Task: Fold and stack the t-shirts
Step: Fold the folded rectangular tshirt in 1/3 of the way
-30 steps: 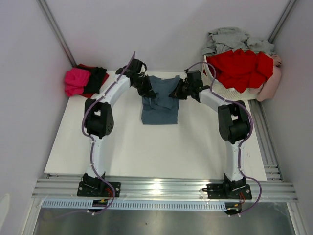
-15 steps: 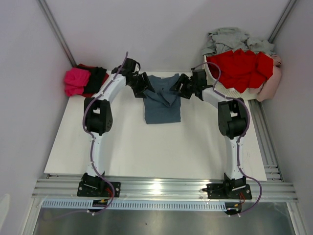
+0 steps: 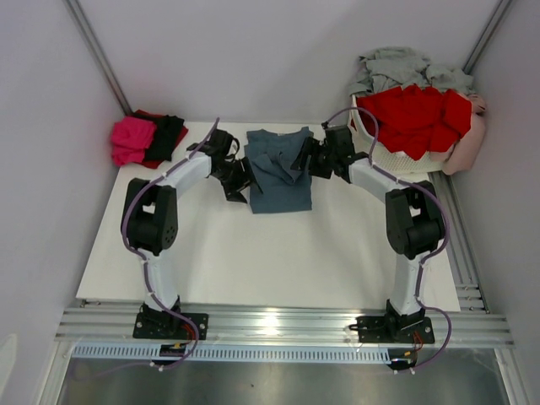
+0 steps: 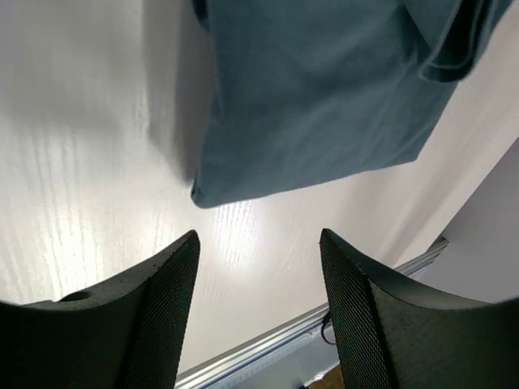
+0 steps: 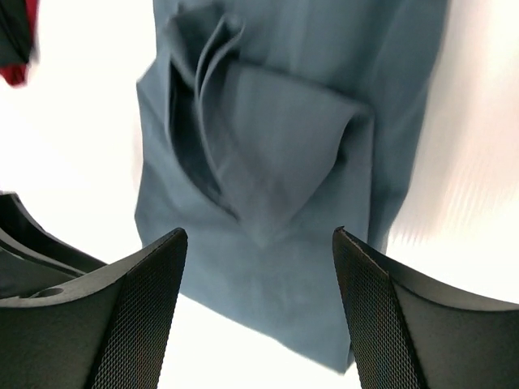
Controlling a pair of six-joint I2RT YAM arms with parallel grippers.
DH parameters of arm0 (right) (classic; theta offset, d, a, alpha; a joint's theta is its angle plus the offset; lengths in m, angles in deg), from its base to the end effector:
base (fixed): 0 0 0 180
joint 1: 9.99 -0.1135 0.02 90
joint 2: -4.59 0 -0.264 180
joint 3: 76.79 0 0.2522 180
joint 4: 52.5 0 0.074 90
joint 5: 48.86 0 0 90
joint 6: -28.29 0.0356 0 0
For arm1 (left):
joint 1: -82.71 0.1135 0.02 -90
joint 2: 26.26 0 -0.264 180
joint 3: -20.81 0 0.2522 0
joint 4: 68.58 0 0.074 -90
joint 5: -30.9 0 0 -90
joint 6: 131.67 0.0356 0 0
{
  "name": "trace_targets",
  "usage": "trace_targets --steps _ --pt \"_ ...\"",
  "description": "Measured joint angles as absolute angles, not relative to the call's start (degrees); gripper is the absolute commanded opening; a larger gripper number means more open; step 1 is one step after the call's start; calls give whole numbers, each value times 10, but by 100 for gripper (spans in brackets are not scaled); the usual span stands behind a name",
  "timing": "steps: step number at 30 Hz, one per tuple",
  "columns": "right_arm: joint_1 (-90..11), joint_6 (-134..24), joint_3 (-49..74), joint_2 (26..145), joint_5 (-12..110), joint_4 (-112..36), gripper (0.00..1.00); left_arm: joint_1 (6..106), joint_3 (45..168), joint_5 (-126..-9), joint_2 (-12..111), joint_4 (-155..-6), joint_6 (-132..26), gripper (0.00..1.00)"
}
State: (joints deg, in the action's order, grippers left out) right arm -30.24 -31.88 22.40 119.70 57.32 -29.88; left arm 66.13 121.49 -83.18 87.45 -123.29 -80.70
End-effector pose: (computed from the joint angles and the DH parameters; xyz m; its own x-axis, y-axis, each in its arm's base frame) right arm 0.4274 0.1682 0.2160 -0.7742 0.2236 -0.5922 -0.1750 0.8235 0.5397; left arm 0.3909 -0.1315 0.1998 -0.9464 -0.3181 -0.0565 -0.2411 0.8118 -0.5319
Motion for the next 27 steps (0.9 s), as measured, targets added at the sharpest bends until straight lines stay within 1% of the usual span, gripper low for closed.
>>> trace_targets --steps 3,7,19,22,24,25,26,27 --pt "-317 -330 194 1174 554 -296 76 650 1214 -829 869 -1231 -807 64" --pt "-329 -336 168 1173 541 -289 76 637 1214 -826 870 -1232 -807 64" --pt "-326 -352 102 1172 511 -283 76 629 1217 -787 896 -1259 -800 62" --pt "-326 -352 93 1170 513 -290 72 629 1218 -785 909 -1269 -798 58" --pt "-326 -351 88 1169 518 -297 64 629 1222 -785 919 -1272 -797 52" --pt "-326 -348 84 1169 522 -303 57 629 1224 -786 924 -1274 -795 50" --pt "-327 -347 79 1168 526 -306 54 629 1227 -787 928 -1276 -795 45" --pt "-328 -344 74 1168 530 -309 50 629 1230 -788 933 -1277 -793 44"
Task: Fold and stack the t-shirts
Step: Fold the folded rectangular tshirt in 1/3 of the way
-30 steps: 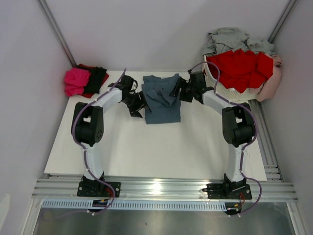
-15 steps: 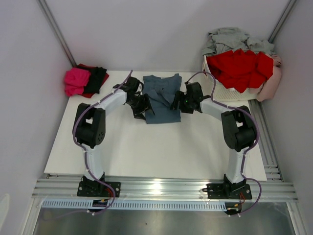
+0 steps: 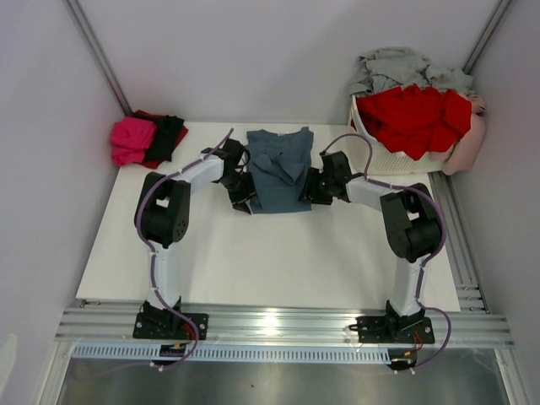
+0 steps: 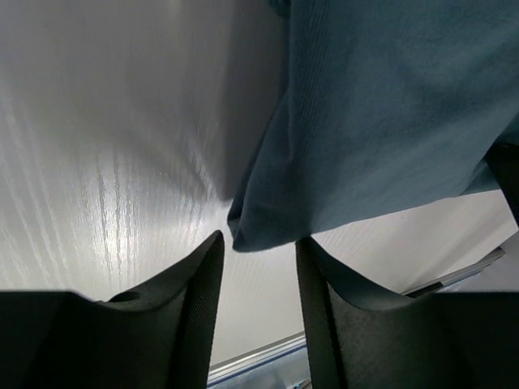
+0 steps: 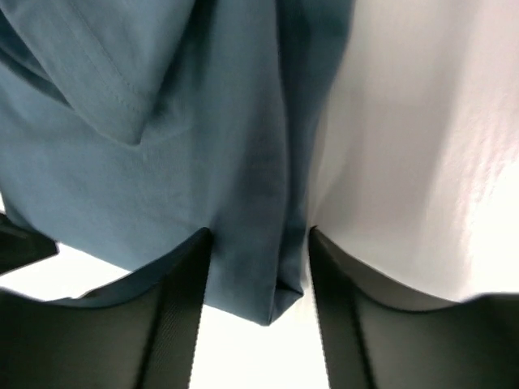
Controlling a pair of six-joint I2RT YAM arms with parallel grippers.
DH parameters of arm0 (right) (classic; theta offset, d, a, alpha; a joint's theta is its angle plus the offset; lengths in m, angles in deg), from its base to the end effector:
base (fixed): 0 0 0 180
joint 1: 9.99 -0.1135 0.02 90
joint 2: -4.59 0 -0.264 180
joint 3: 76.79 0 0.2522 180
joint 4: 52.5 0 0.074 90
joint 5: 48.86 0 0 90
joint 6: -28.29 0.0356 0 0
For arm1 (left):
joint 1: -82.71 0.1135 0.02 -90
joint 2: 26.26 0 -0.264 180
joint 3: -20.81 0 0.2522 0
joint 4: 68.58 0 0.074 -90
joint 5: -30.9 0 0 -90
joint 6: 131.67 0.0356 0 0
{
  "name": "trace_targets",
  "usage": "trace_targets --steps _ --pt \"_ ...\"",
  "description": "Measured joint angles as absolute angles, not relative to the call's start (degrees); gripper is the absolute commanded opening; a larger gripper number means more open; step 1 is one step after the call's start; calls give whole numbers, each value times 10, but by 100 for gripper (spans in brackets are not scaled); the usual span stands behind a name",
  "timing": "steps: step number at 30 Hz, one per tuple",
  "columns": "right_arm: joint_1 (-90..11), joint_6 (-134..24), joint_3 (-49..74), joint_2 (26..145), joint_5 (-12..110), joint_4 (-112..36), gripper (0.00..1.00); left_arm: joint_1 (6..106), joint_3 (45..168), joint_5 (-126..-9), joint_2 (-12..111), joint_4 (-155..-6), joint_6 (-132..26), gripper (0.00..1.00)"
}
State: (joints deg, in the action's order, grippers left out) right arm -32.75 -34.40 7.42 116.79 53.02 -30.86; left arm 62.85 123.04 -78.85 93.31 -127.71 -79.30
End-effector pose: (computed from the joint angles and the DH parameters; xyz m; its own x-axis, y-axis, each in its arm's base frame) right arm 0.3780 0.1665 0.1566 -0.8544 0.1285 -0.5036 -0.1233 0.8912 0.4365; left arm 0.3873 -0.1527 0.1634 -0.9648 -0.2625 0.0153 -0.2462 0.8814 -0.4030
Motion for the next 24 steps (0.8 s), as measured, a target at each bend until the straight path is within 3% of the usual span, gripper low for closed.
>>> trace_targets --steps 4,5,7,10,11,14,18,24 --pt "-333 -333 57 1167 548 -325 32 627 1240 -794 950 -1278 -791 42" --pt "-334 -330 51 1167 554 -331 23 625 1240 -794 953 -1278 -791 42" --pt "-338 -328 44 1166 559 -337 18 623 1241 -794 956 -1278 -792 41" --pt "-343 -325 34 1165 568 -346 6 617 1245 -798 963 -1279 -792 34" --pt "-345 -323 32 1165 569 -347 4 615 1248 -800 966 -1279 -792 26" --pt "-346 -322 27 1162 571 -350 1 609 1252 -807 973 -1278 -794 1" --pt "-349 -323 12 1148 570 -346 0 603 1240 -816 969 -1275 -791 0" --pt "-364 -324 -55 1082 573 -317 0 573 1101 -820 883 -1247 -791 1"
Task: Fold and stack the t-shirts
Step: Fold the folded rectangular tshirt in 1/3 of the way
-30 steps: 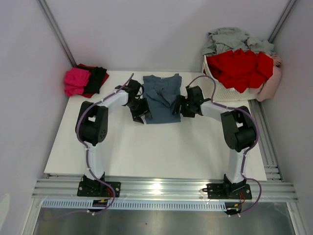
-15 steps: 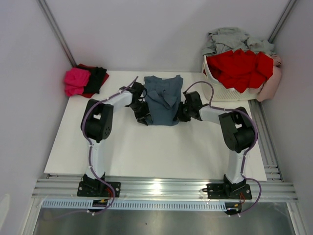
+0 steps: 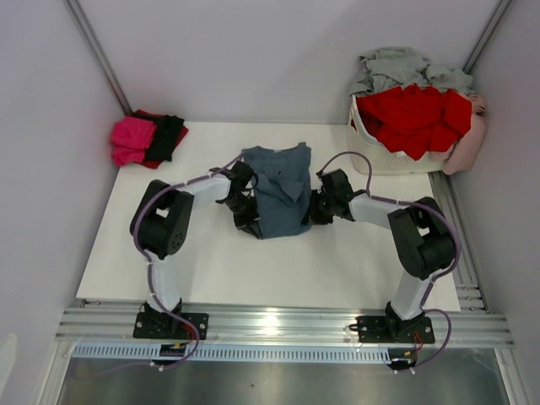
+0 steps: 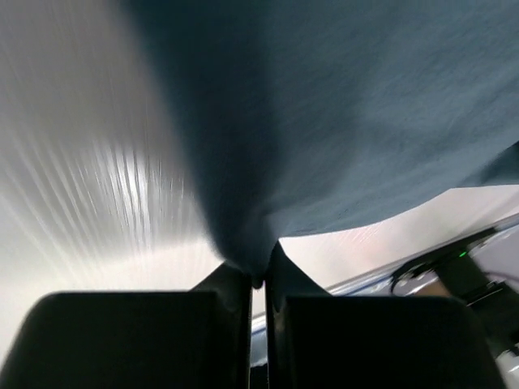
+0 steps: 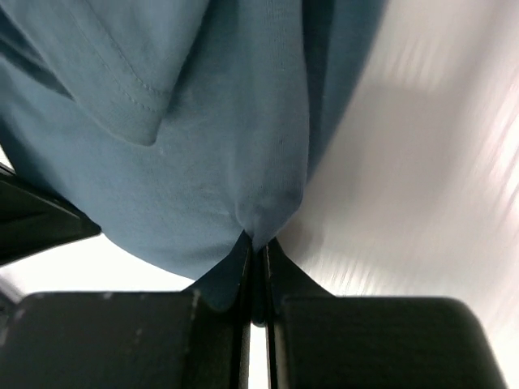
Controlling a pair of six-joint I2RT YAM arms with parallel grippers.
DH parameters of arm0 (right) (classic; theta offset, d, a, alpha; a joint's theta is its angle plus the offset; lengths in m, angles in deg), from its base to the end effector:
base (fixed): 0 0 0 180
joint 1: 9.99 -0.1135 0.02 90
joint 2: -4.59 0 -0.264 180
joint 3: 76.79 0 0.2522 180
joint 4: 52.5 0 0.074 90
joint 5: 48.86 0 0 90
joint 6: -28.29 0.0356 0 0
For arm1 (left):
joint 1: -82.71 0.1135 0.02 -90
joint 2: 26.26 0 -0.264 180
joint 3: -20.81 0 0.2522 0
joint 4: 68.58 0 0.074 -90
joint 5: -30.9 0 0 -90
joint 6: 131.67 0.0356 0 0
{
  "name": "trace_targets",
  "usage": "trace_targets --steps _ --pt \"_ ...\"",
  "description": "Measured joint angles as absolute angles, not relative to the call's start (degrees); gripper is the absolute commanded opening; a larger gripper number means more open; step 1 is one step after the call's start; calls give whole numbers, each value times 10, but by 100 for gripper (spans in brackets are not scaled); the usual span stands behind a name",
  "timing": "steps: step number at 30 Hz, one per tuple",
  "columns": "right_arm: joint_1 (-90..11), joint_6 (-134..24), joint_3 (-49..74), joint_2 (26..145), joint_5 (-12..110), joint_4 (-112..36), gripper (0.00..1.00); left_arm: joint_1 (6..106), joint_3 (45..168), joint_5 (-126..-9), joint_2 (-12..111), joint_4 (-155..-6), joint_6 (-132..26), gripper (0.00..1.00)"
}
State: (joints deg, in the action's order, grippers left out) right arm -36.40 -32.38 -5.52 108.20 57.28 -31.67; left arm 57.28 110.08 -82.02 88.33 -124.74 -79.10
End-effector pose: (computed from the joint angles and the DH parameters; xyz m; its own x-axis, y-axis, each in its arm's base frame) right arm 0.3181 0.1690 0.1486 -0.9074 0.0747 -0.4136 -0.1514 0.8598 0.4876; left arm 0.3315 -0.1730 0.1401 -0.9813 -0.1533 0.1164 -0.1874 0.8990 -0.3959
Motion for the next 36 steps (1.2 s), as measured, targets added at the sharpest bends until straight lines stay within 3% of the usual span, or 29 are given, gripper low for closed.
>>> trace_targets --steps 11,15,16,18,19,22,27,28,30,32,36 --pt "-432 -321 -149 916 601 -225 2 511 887 -839 729 -1242 -790 1" --pt "-445 -313 -194 840 607 -192 14 486 847 -851 677 -1240 -792 2" --pt "-446 -311 -202 825 607 -182 30 479 842 -851 664 -1240 -792 12" --pt "-446 -308 -209 806 599 -162 48 467 840 -844 644 -1248 -791 31" --pt "-444 -310 -211 800 592 -153 59 464 839 -838 635 -1260 -788 52" --pt "-440 -315 -213 795 569 -137 70 461 830 -827 609 -1286 -787 74" --pt "-440 -319 -212 780 526 -123 77 461 831 -795 542 -1305 -791 83" --pt "-440 -320 -210 775 519 -122 77 461 835 -781 525 -1307 -792 92" --pt "-438 -322 -200 767 509 -122 75 461 845 -757 493 -1307 -793 99" --pt "-434 -325 -183 765 509 -125 68 461 860 -729 463 -1307 -796 99" --pt "-419 -328 -156 771 533 -151 65 461 877 -672 423 -1288 -798 99"
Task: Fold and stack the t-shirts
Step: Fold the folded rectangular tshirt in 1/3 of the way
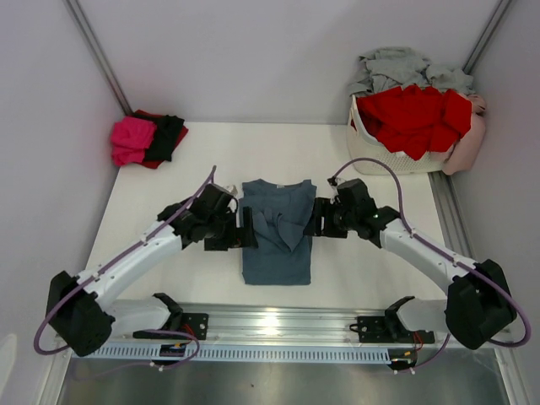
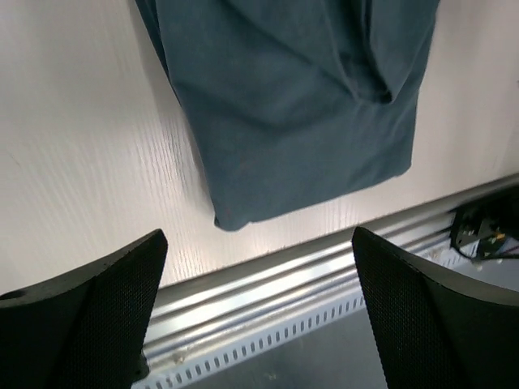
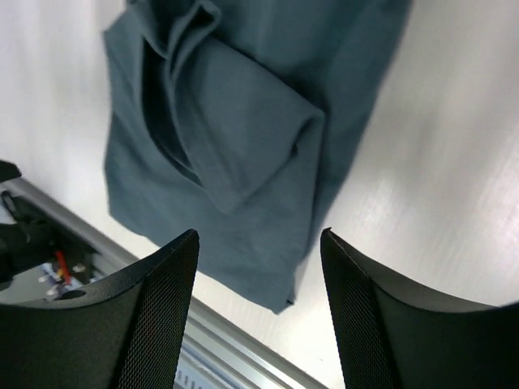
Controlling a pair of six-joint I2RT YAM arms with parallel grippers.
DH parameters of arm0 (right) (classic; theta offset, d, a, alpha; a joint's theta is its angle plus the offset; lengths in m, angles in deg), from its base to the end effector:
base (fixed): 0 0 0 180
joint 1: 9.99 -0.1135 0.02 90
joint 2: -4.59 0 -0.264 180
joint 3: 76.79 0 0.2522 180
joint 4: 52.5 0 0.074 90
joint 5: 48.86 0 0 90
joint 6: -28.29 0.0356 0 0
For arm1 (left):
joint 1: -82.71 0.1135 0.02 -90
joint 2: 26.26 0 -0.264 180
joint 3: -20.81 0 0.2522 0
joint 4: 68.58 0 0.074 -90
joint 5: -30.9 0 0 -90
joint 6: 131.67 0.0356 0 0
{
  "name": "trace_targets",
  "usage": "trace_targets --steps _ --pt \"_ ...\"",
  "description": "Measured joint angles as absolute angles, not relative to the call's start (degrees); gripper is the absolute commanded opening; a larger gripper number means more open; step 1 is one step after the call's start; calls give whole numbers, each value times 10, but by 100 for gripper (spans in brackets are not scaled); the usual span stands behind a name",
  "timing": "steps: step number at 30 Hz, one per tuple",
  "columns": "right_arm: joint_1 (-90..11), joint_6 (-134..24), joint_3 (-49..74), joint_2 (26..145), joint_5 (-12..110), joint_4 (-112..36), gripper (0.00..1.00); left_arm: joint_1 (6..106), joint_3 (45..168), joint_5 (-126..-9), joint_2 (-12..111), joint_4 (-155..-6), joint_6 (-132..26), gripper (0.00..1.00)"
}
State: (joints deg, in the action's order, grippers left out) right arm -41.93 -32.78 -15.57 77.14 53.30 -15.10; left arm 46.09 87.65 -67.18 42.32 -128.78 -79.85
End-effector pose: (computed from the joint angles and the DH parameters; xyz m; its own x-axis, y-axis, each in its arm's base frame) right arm 0.2166 0.1439 0.2340 -0.8654 0.0177 -0.5007 -0.2473 0.8541 0.4576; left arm 0.1793 -0.1395 0.2552 -0.9546 -0.0530 -0.2931 0.0682 0.9190 -0.3883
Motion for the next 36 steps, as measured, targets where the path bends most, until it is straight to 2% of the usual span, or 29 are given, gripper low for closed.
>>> trace_targets --steps 6,11,16,22,25,26,28,29,32,36 --pt "-379 -302 -197 781 659 -274 66 461 831 -576 297 -1208 -808 99" --pt "-325 -250 -281 830 774 -429 72 461 773 -497 178 -1147 -813 99" --pt "-326 -178 -317 921 861 -575 72 461 765 -455 162 -1132 -814 99" --pt "-342 -51 -345 1054 934 -803 67 461 760 -447 168 -1138 -817 99" --pt "-357 -15 -346 1081 947 -859 58 461 760 -444 167 -1146 -817 100" --pt "-361 -8 -346 1083 948 -869 48 461 760 -444 166 -1148 -817 99" --pt "-370 1 -345 1084 950 -887 34 461 760 -444 163 -1151 -817 100" --pt "-373 6 -343 1084 951 -894 20 461 760 -445 161 -1153 -816 99" --pt "-380 15 -336 1092 953 -909 0 461 760 -445 157 -1157 -816 99" --pt "-382 16 -326 1093 952 -908 0 461 760 -448 157 -1159 -816 99"
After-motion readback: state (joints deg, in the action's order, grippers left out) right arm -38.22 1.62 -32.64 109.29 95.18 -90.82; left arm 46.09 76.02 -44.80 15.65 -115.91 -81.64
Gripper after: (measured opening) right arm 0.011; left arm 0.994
